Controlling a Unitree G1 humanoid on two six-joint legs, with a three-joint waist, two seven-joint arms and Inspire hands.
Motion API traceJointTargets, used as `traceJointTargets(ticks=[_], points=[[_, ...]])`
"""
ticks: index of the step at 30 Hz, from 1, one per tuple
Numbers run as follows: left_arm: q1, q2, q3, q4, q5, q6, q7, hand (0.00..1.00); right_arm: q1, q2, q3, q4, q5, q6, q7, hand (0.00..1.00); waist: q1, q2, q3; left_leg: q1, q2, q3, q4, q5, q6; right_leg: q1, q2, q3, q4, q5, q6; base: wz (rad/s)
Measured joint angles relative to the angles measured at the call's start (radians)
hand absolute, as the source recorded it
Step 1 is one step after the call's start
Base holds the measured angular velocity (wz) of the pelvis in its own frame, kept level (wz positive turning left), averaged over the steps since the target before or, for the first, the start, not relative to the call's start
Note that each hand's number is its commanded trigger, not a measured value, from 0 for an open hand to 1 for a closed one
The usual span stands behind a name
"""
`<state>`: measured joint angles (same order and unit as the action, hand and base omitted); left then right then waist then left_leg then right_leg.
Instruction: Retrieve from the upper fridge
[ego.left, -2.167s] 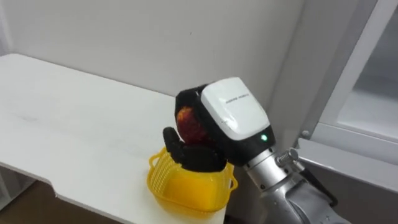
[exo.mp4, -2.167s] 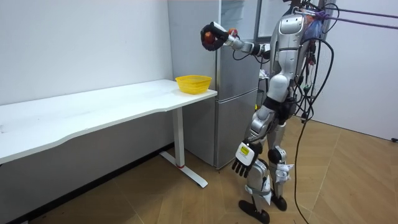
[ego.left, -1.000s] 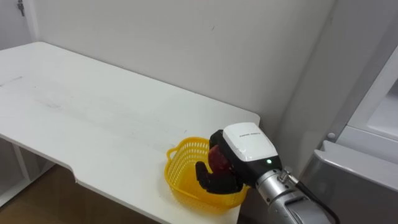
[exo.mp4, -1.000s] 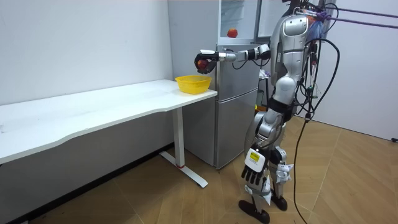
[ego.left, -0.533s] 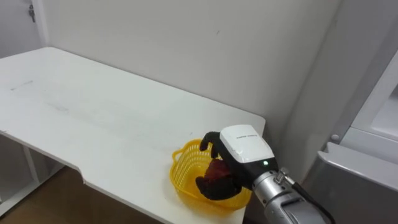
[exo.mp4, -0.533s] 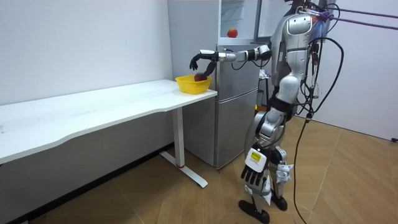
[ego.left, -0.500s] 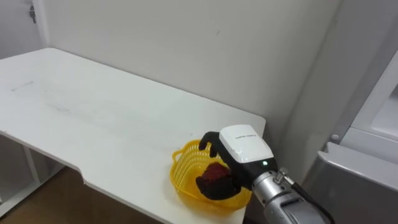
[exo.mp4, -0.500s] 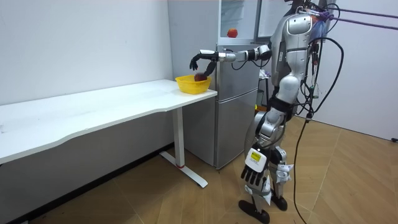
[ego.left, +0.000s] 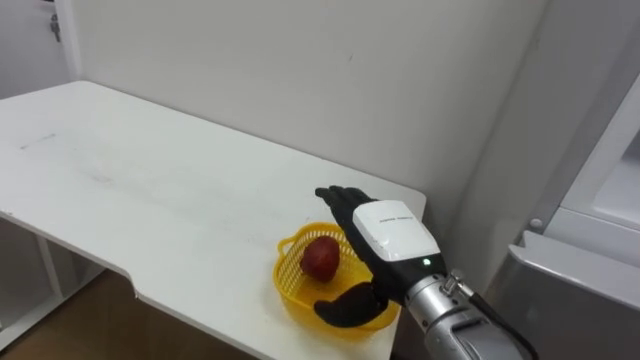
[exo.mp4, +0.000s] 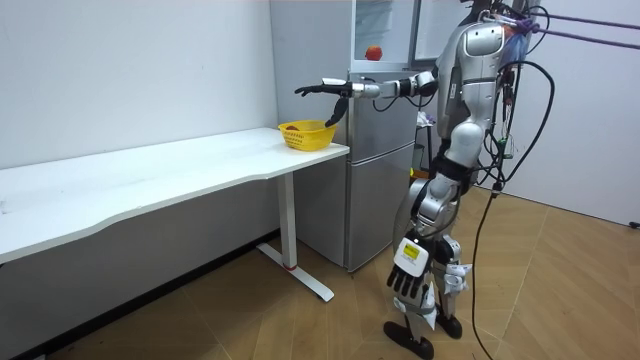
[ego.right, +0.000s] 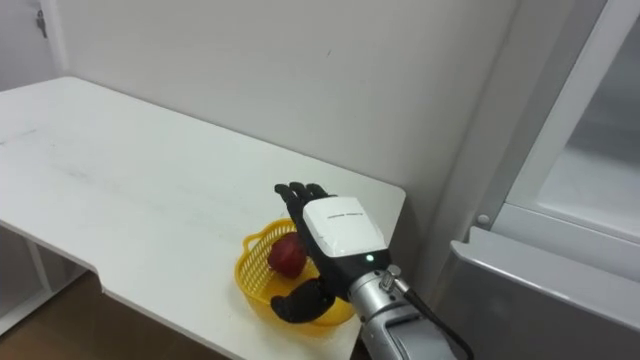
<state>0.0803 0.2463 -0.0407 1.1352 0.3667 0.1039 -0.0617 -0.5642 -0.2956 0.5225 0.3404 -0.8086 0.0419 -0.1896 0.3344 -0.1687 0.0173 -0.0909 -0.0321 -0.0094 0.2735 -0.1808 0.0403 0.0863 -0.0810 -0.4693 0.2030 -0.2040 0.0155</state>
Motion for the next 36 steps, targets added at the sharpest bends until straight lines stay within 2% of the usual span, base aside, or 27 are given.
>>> traceJointTargets(ticks=[12, 21, 23, 26, 28, 31, 36], points=[[0.003, -0.001, 0.020, 0.000, 0.000, 0.000, -0.011, 0.00, 0.000, 0.000, -0.007, 0.000, 0.000, 0.000, 0.000, 0.00, 0.000, 0.000, 0.0001, -0.002, 0.000, 0.000, -0.001, 0.000, 0.000, 0.001, 0.001, 0.000, 0.000, 0.000, 0.000, 0.00], [0.010, -0.001, 0.038, 0.000, 0.000, 0.000, -0.008, 0.00, 0.000, -0.001, -0.054, -0.026, 0.011, -0.003, -0.019, 0.00, -0.001, 0.003, 0.0004, -0.003, 0.000, 0.000, 0.001, 0.000, 0.000, 0.001, 0.000, 0.000, 0.000, 0.000, 0.000, 0.00], [0.016, -0.003, 0.037, -0.008, 0.000, 0.001, -0.008, 0.00, 0.000, -0.001, -0.068, -0.039, 0.033, -0.007, -0.028, 0.00, -0.002, 0.009, 0.0000, -0.003, 0.000, 0.001, 0.003, -0.001, 0.001, 0.001, 0.000, 0.001, 0.000, 0.000, 0.000, 0.00], [0.021, -0.013, 0.037, -0.030, 0.000, 0.001, -0.008, 0.00, 0.000, -0.002, -0.082, -0.062, 0.055, -0.009, -0.040, 0.00, -0.004, 0.032, -0.0010, 0.001, 0.000, 0.006, 0.003, -0.001, 0.002, 0.000, -0.004, 0.006, 0.000, 0.000, 0.000, -0.04], [0.021, -0.021, 0.037, -0.039, 0.000, -0.001, -0.007, 0.00, 0.001, -0.002, -0.082, -0.084, 0.064, -0.018, -0.042, 0.00, -0.005, 0.051, -0.0045, 0.007, 0.000, 0.012, -0.001, 0.000, 0.003, 0.001, -0.005, 0.014, 0.000, 0.000, 0.001, -0.10], [0.021, -0.021, 0.036, -0.040, -0.001, -0.001, -0.006, 0.00, 0.005, -0.004, -0.082, -0.101, 0.093, -0.031, -0.048, 0.00, -0.011, 0.066, -0.0098, 0.015, 0.002, 0.021, -0.006, 0.000, 0.003, 0.003, -0.005, 0.027, 0.000, 0.000, 0.001, -0.11], [0.026, -0.024, 0.034, -0.043, -0.001, -0.002, -0.007, 0.00, 0.028, -0.009, -0.092, -0.183, 0.120, -0.049, -0.051, 0.00, -0.049, 0.068, -0.0128, 0.026, 0.002, 0.026, -0.021, 0.006, 0.003, 0.009, -0.007, 0.026, 0.000, 0.000, 0.001, 0.00]])
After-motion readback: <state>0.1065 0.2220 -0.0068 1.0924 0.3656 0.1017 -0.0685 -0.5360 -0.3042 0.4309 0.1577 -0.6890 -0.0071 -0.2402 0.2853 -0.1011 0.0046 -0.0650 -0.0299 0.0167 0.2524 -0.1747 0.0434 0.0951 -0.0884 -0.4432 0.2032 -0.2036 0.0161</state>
